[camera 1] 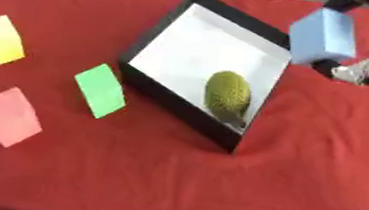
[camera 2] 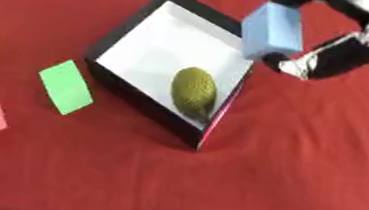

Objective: Pick up objects on the table and place them in the box.

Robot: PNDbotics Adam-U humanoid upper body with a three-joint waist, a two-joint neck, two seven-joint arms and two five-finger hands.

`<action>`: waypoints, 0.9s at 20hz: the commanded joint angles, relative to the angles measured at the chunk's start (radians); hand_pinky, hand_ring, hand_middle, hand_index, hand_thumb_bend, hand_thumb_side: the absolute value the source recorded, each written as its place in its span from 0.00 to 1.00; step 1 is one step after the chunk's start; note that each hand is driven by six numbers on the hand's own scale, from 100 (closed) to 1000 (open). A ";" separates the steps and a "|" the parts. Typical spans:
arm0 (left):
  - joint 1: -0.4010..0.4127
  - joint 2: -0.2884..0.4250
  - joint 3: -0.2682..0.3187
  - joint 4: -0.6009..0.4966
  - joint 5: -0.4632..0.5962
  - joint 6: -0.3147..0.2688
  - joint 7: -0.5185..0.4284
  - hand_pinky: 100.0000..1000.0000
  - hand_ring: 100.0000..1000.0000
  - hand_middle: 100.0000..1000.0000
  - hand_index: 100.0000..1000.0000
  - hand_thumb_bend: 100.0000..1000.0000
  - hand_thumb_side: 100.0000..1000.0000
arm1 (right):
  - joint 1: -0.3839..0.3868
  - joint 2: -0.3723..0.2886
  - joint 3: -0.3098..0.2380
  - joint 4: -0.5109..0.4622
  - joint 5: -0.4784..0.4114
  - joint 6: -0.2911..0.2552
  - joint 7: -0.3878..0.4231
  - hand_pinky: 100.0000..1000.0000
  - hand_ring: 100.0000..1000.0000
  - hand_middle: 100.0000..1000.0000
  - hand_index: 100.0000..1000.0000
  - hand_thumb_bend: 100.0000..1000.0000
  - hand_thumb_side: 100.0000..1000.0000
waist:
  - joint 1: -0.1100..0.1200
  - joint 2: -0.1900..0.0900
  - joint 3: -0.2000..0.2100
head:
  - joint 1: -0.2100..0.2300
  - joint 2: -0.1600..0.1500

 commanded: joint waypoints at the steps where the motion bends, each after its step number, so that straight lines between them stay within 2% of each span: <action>1: -0.021 0.042 0.005 -0.050 -0.018 -0.001 0.003 0.68 0.73 0.71 0.76 0.32 0.60 | -0.133 0.078 0.082 0.089 0.053 -0.011 0.092 0.79 0.68 0.42 0.58 0.27 0.00 | 0.002 -0.025 0.005 | -0.014 0.007; 4: -0.030 0.042 0.005 -0.074 -0.028 0.002 0.013 0.69 0.73 0.71 0.76 0.33 0.59 | -0.227 0.185 0.152 0.250 0.167 -0.072 0.160 0.79 0.68 0.43 0.59 0.30 0.00 | -0.001 -0.028 0.016 | -0.029 0.006; 7: -0.033 0.039 0.004 -0.086 -0.033 0.004 0.022 0.69 0.73 0.71 0.76 0.33 0.59 | -0.266 0.270 0.179 0.401 0.261 -0.133 0.176 0.79 0.68 0.45 0.60 0.30 0.00 | -0.001 -0.027 0.024 | -0.036 0.002; 10: -0.030 0.034 0.004 -0.089 -0.031 0.007 0.023 0.68 0.73 0.71 0.76 0.33 0.59 | -0.282 0.320 0.191 0.501 0.331 -0.181 0.169 0.79 0.69 0.47 0.63 0.32 0.00 | 0.000 -0.024 0.026 | -0.039 0.002; 11: -0.029 0.033 0.004 -0.087 -0.029 0.007 0.023 0.68 0.73 0.71 0.76 0.33 0.59 | -0.283 0.329 0.193 0.522 0.348 -0.193 0.165 0.79 0.71 0.51 0.67 0.36 0.04 | 0.001 -0.024 0.026 | -0.040 0.003; 13: -0.028 0.032 0.004 -0.085 -0.027 0.008 0.021 0.68 0.73 0.71 0.76 0.33 0.59 | -0.285 0.340 0.194 0.548 0.373 -0.213 0.157 0.79 0.71 0.51 0.67 0.36 0.04 | 0.002 -0.023 0.026 | -0.041 0.004; 15: -0.027 0.030 0.002 -0.082 -0.024 0.009 0.018 0.68 0.73 0.70 0.76 0.33 0.60 | -0.281 0.344 0.199 0.553 0.393 -0.246 0.163 0.86 0.89 0.79 0.89 0.41 0.28 | 0.002 -0.023 0.024 | -0.037 0.008; 18: -0.024 0.029 0.002 -0.075 -0.020 0.013 0.013 0.68 0.73 0.70 0.76 0.33 0.60 | -0.270 0.340 0.186 0.557 0.405 -0.287 0.179 0.90 0.96 0.88 0.95 0.43 0.29 | 0.003 -0.024 0.021 | -0.031 0.009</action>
